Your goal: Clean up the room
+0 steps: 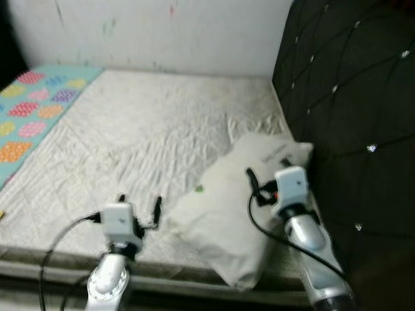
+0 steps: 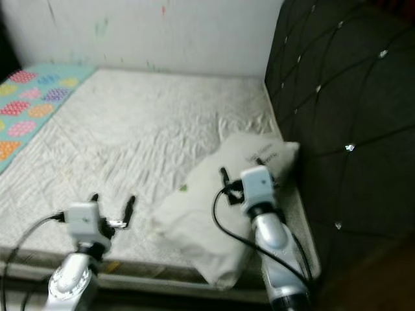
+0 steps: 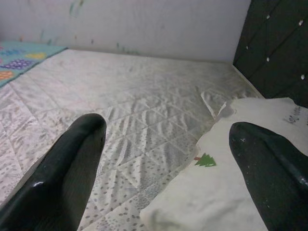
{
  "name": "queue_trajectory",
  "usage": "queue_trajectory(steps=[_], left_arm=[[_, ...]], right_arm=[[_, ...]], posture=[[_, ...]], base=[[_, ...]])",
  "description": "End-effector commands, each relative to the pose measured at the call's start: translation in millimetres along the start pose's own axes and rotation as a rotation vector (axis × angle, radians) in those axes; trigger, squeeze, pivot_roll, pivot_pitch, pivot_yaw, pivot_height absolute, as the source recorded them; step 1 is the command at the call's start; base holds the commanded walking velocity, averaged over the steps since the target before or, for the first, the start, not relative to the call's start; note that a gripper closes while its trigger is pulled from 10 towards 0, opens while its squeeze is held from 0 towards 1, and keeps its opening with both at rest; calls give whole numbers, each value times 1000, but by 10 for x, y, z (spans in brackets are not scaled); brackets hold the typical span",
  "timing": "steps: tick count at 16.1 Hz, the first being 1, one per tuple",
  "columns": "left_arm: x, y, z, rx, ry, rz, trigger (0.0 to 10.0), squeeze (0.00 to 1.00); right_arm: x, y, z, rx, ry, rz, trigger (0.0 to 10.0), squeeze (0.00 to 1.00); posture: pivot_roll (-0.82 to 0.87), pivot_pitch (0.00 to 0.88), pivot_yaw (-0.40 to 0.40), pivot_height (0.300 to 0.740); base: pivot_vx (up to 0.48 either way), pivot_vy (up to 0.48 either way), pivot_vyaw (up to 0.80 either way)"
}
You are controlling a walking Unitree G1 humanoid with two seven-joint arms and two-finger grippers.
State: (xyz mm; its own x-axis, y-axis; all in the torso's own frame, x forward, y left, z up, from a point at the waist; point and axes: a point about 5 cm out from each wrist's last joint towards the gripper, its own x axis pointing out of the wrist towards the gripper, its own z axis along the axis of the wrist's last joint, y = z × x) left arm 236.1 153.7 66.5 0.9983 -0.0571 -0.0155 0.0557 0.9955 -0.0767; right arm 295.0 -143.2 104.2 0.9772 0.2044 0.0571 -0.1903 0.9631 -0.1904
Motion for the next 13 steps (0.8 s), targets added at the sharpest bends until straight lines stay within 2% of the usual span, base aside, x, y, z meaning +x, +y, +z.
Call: queue_trajectory(steps=[1, 5, 8, 13], left_arm=[[6, -61, 1, -16, 0, -12, 10000, 0], [12, -67, 2, -11, 0, -13, 10000, 0], [6, -67, 34, -8, -10, 2, 10000, 0], [-109, 17, 46, 8, 1, 34, 10000, 0]], right_arm=[[-14, -52, -8, -5, 8, -7, 10000, 0], [-13, -41, -27, -68, 8, -15, 10000, 0], [-39, -43, -38, -37, 18, -13, 10000, 0], [-202, 35, -141, 43, 91, 51, 10000, 0]], posture=[[58, 0, 8, 740], [58, 0, 6, 740], [60, 19, 6, 740], [76, 64, -1, 740]], base=[[0, 0, 0], [0, 0, 0], [0, 0, 0], [0, 0, 0]])
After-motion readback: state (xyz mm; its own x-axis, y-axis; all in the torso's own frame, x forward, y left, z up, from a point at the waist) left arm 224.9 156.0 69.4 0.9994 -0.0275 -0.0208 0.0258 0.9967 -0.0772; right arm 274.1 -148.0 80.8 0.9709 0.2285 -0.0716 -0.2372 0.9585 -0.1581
